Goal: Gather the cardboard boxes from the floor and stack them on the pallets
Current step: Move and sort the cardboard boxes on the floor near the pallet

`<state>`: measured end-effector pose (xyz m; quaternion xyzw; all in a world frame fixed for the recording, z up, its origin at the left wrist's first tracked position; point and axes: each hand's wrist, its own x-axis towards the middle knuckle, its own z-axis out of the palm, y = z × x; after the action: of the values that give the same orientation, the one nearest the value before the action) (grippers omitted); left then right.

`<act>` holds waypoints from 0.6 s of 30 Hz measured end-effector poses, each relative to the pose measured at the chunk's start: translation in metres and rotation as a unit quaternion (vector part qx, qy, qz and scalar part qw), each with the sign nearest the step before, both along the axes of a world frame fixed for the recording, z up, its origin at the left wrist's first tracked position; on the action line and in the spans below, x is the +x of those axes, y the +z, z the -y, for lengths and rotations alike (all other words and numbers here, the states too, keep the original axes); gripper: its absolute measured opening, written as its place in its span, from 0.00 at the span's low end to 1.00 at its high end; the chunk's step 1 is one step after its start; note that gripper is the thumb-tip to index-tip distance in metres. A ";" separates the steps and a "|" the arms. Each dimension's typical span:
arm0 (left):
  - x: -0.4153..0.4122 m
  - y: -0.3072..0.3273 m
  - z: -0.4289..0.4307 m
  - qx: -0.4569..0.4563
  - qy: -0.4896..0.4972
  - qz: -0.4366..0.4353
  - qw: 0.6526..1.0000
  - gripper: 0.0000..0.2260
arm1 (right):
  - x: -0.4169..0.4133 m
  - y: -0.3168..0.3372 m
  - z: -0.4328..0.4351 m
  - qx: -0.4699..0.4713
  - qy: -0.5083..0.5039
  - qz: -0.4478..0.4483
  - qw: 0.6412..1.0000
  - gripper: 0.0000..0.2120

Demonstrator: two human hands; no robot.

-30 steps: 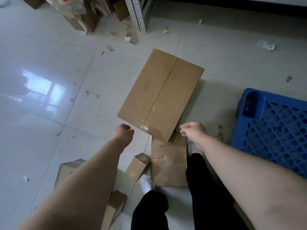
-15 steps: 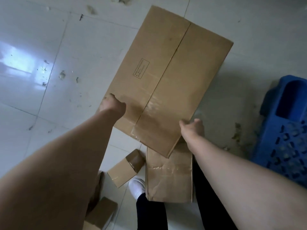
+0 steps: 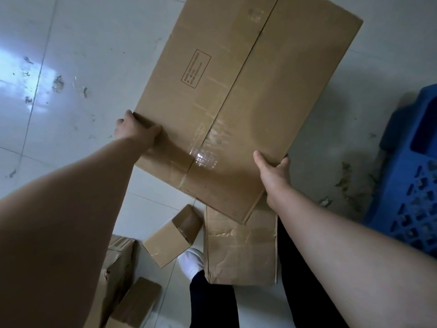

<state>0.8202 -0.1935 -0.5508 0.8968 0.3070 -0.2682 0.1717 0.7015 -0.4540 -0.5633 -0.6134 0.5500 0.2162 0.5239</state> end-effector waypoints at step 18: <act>-0.063 0.096 0.051 -0.120 0.144 -0.008 0.982 0.36 | -0.017 0.078 0.062 0.008 -0.080 0.019 0.997 0.43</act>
<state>0.7568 -0.2443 -0.4551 0.8138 0.4001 -0.2829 0.3125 0.6844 -0.5164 -0.4858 -0.5675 0.5850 0.1664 0.5550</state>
